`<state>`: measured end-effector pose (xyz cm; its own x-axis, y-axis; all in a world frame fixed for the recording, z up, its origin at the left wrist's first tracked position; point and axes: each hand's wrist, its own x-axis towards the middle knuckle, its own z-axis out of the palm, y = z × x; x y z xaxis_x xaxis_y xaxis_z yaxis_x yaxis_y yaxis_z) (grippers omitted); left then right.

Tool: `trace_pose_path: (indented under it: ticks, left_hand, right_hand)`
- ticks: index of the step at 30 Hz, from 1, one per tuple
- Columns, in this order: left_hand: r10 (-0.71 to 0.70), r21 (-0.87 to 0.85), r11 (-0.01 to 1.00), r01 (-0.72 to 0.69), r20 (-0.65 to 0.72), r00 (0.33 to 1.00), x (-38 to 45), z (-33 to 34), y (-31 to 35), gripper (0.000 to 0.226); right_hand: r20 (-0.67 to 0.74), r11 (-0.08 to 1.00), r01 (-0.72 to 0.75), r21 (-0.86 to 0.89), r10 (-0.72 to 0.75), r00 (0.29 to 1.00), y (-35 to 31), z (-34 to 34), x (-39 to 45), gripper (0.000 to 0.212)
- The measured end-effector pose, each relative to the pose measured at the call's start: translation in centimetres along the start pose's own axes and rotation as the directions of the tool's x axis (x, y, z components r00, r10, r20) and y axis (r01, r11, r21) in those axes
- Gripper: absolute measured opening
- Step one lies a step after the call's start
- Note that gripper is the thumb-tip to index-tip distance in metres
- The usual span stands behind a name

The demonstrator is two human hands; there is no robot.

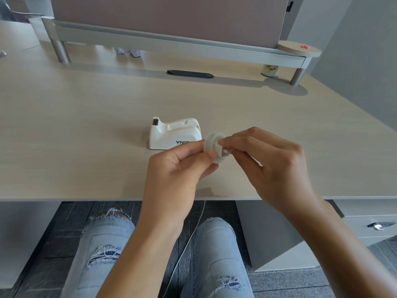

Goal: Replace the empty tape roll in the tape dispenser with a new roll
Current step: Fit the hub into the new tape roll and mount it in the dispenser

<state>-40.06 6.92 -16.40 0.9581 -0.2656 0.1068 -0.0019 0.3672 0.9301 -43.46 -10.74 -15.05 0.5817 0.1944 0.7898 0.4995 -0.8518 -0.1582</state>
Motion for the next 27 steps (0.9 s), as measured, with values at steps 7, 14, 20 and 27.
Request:
trace_pose_path:
  ticks: [7, 14, 20, 27]
  left_hand:
    - [0.022, 0.047, 0.999, -0.023, 0.037, 0.999, 0.1, -0.2, -0.1, 0.015]
    - [0.017, -0.07, 0.997, -0.019, -0.036, 0.999, 0.1, 0.8, -0.7, 0.019]
    - [0.025, -0.14, 0.989, -0.037, -0.086, 0.996, -0.2, 1.1, -1.2, 0.02]
    - [-0.009, -0.205, 0.979, -0.011, -0.095, 0.995, 0.1, 0.6, -1.1, 0.015]
  right_hand:
    - [0.053, 0.998, 0.05, 0.024, -0.051, 0.997, 0.7, -0.4, 0.2, 0.015]
    - [-0.059, 0.812, -0.437, 0.388, 0.495, 0.867, -1.2, 0.7, -0.8, 0.017]
    - [0.095, 0.467, -0.597, 0.653, 0.731, 0.676, -2.4, 0.8, -0.6, 0.007]
    - [0.222, 0.369, -0.679, 0.635, 0.754, 0.618, -2.3, 0.9, 0.0, 0.03]
